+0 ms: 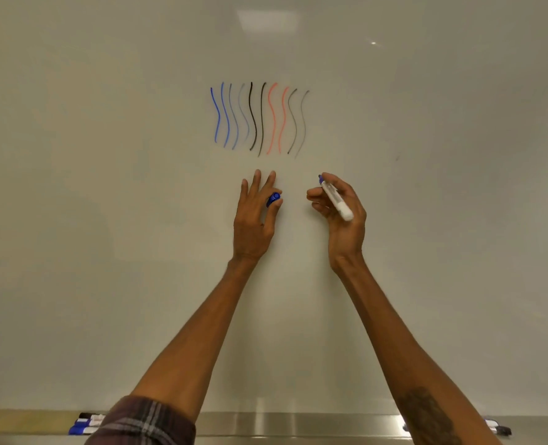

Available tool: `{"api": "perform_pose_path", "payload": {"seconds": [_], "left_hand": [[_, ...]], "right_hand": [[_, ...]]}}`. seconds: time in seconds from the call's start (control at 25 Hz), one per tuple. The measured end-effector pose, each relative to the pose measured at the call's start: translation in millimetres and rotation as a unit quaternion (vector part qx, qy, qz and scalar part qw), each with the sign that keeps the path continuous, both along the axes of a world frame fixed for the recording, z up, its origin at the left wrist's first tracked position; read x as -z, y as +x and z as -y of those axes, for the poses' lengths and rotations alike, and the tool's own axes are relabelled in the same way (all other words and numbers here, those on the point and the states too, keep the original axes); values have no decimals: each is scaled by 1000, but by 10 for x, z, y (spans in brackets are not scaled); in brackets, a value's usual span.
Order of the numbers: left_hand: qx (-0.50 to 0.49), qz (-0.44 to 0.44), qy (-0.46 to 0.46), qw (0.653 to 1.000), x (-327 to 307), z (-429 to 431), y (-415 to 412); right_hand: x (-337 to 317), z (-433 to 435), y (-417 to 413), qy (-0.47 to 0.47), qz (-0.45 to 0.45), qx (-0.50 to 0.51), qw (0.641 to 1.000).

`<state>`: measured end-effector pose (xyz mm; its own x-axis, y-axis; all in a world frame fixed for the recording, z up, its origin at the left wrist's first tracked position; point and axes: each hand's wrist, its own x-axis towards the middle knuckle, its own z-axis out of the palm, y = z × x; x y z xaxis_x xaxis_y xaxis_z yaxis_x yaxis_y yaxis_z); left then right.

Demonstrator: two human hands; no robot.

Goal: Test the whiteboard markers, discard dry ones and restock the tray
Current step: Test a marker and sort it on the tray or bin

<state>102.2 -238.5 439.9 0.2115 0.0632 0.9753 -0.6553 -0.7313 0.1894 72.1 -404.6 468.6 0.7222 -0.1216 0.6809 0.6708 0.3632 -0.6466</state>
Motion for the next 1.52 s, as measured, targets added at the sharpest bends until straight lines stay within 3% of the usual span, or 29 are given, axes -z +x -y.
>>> {"api": "perform_pose_path", "payload": {"seconds": [0.16,0.28,0.48,0.76,0.88,1.04,1.2,1.36,1.52], "left_hand": [[-60,24,84,994,47,-103,238],[-92,41,85,991,87,-93,296],[-99,49,83,990,83,-93,317],[-102,50,82,990,92,-94,325],[-105,53,81,990,80,-90,326],[-97,48,69,992,74,-86,307],[-96,45,67,992,82,-85,319],[-95,58,60,992,92,-80,326],[-98,66,58,991,96,-83,344]], "right_hand": [[-140,13,51,-8,22,15,1000],[-228,-17,108,3,26,31,999],[-542,-117,217,-32,60,155,986],[-1036,-158,376,-81,170,283,941],[-982,-152,460,-125,203,322,916],[-511,-140,476,-143,181,367,901],[-288,-159,382,-166,153,362,905],[-704,-48,343,-82,169,334,924],[-996,-42,452,-117,204,351,907]]}}
